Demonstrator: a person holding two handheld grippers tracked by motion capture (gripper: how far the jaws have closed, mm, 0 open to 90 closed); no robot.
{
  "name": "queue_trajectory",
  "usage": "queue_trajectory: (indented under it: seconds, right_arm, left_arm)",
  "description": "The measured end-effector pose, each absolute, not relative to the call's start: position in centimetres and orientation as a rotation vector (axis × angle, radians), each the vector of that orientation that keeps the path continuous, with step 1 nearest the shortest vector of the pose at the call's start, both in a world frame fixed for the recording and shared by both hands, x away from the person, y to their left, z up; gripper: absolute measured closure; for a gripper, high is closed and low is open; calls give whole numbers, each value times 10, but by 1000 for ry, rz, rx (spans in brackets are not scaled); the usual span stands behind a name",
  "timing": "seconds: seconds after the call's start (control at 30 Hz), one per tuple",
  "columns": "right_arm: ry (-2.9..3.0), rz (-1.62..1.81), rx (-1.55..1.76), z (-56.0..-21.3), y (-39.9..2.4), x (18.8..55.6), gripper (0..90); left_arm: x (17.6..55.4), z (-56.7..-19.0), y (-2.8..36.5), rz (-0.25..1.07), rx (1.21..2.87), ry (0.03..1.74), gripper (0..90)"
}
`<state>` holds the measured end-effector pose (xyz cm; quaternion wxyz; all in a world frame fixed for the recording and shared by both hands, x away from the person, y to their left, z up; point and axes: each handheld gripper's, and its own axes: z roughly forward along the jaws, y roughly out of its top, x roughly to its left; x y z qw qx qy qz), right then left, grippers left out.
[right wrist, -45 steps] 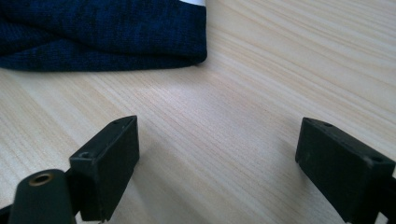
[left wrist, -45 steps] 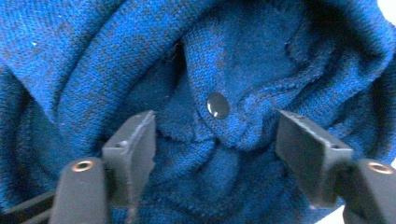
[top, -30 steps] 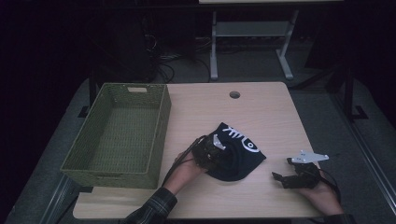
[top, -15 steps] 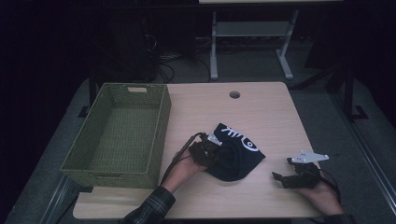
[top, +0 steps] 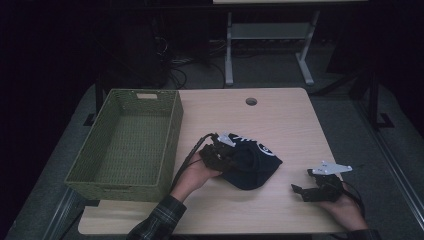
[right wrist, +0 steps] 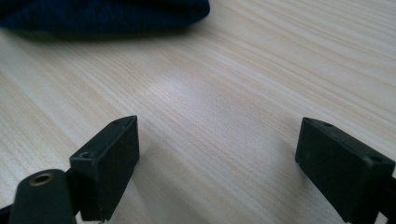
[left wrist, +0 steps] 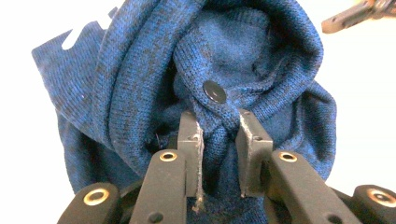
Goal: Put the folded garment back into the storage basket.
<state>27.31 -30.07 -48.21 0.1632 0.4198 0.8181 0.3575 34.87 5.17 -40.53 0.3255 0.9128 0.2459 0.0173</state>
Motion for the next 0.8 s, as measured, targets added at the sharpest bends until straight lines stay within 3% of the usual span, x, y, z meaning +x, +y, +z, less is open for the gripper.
queue_trajectory:
  seconds: [0.8]
  right_arm:
    - [2337, 1019, 1193, -482, -301, 273, 131]
  left_arm:
    - [366, -341, 74, 95, 2326, 647, 736]
